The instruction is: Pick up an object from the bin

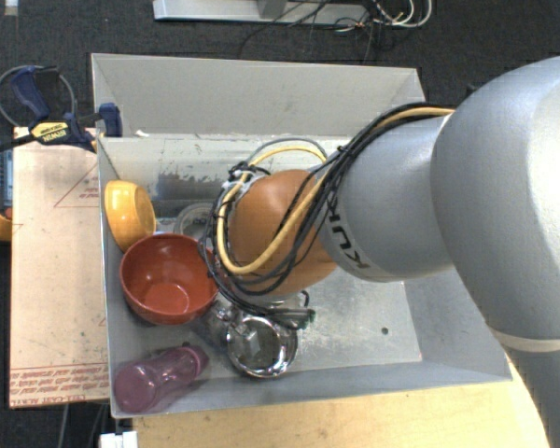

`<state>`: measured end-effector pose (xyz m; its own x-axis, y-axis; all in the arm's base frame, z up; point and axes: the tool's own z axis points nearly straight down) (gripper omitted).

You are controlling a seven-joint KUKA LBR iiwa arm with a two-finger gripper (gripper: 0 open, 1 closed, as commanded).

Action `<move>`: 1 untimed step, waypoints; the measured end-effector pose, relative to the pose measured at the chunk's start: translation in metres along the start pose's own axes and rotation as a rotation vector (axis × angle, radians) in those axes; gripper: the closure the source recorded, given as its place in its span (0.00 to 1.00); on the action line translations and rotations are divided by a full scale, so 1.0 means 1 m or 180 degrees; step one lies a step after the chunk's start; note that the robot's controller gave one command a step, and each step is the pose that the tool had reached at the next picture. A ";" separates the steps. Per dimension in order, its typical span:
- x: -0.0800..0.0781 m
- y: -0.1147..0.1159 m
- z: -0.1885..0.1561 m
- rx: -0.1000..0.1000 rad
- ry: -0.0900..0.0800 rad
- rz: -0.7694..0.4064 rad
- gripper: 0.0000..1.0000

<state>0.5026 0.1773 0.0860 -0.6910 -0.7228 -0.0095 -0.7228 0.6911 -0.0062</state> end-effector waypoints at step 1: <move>0.000 0.000 -0.010 -0.0002 0.0006 0.0005 1.00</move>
Offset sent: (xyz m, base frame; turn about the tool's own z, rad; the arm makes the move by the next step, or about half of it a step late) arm -0.0004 -0.0002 0.0777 0.0010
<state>0.5021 0.1769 0.0960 -0.6920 -0.7218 -0.0076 -0.7218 0.6921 -0.0056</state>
